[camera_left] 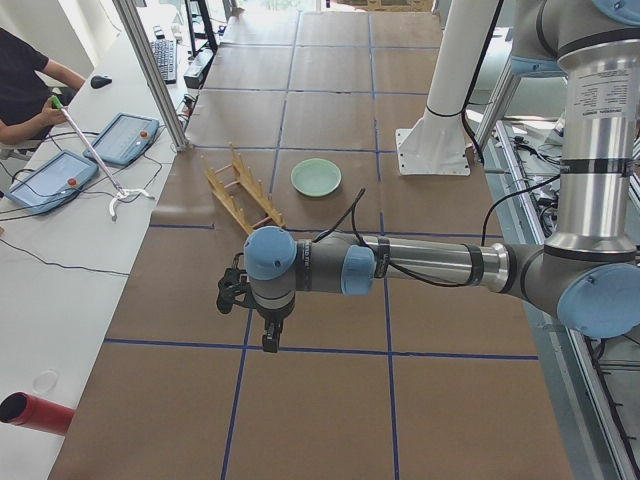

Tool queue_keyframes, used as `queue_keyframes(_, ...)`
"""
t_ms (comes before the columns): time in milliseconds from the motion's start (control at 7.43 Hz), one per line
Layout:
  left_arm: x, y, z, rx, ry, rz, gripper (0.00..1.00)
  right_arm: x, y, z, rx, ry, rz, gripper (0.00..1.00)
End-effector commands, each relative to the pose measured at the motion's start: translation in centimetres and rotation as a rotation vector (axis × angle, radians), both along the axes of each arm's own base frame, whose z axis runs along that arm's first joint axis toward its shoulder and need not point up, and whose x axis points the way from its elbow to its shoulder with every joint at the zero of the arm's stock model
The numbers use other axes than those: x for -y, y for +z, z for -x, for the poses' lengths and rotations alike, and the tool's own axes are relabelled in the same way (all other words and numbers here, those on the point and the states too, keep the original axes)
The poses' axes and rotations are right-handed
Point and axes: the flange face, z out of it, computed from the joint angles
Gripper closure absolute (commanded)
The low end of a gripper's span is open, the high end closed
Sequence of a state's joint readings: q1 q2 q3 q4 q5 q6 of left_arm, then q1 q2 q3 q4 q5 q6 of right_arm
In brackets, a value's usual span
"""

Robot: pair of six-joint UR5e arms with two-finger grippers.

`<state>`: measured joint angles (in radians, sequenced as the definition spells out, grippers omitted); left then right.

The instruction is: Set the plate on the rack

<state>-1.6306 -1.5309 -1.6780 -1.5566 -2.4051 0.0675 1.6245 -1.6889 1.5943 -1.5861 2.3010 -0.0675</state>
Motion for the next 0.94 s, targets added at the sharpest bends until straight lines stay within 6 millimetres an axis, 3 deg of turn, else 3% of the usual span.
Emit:
queue_keyframes(0,0.5,-0.1,0.0,0.002,0.011,-0.009,0.00,0.0,0.0,0.0,0.000,0.000,0.001,0.00)
queue_keyframes(269,1.5,-0.6,-2.0,-0.005,0.046,0.011,0.00,0.0,0.0,0.0,0.000,0.000,0.001,0.00)
queue_keyframes(404,1.1,0.4,-2.0,-0.004,0.051,0.030,0.00,0.0,0.0,0.0,0.000,0.000,0.001,0.00)
queue_keyframes(808,0.0,0.0,-1.9,0.000,0.152,0.038,0.00,0.0,0.0,0.0,0.000,0.000,-0.001,0.00)
